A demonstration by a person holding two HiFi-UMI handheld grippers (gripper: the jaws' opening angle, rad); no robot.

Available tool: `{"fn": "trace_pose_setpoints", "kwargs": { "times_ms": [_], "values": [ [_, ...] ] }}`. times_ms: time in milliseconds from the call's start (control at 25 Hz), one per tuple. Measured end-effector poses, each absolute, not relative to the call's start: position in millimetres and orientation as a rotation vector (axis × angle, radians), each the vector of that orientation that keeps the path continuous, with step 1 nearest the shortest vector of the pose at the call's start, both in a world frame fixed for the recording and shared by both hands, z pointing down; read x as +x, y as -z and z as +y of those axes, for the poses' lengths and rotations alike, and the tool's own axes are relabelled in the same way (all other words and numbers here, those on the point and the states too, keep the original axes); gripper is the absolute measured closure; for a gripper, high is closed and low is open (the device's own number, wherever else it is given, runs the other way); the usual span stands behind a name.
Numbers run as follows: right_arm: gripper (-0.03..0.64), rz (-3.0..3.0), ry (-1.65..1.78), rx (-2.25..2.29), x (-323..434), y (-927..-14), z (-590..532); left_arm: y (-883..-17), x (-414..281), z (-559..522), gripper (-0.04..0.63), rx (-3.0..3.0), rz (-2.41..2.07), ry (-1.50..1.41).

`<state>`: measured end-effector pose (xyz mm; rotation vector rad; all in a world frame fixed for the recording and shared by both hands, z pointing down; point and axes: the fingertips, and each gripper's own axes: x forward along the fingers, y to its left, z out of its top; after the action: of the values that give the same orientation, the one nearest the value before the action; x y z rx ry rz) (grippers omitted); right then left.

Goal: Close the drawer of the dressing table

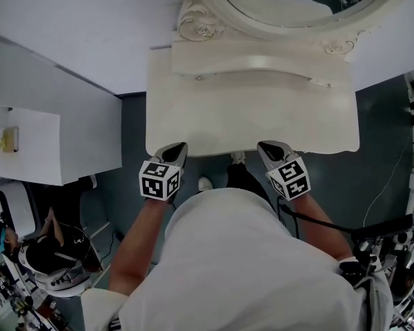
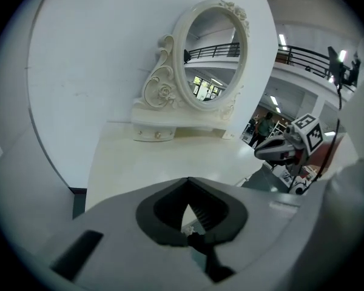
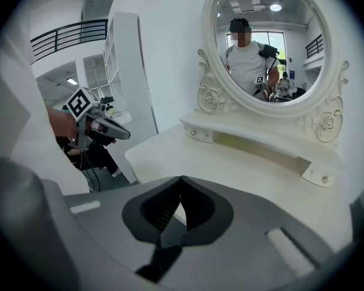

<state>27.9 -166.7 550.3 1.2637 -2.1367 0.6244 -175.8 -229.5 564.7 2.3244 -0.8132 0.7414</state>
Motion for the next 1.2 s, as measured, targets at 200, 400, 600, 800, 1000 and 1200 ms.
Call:
{"fn": "trace_pose_setpoints", "kwargs": {
  "times_ms": [200, 400, 600, 800, 1000, 1200],
  "values": [
    [0.617, -2.123, -0.601, 1.302, -6, -532, -128, -531, -205, -178, 0.594, 2.391, -0.729, -0.730],
    [0.617, -2.120, -0.596, 1.317, -35, -527, -97, -511, -222, -142, 0.593, 2.463, -0.672, -0.727],
    [0.617, -2.118, -0.581, 1.303, -63, -524, -72, -498, -239, -118, 0.594, 2.492, -0.641, -0.674],
    [0.617, -2.112, -0.554, 1.304, -79, -519, -59, -491, -249, -101, 0.594, 2.518, -0.605, -0.641],
    [0.617, -2.114, -0.549, 1.295, -76, -521, -57, -493, -245, -98, 0.594, 2.526, -0.613, -0.653],
    [0.617, -2.119, -0.537, 1.271, -83, -522, -54, -495, -250, -96, 0.592, 2.521, -0.623, -0.651]
  ]
}}
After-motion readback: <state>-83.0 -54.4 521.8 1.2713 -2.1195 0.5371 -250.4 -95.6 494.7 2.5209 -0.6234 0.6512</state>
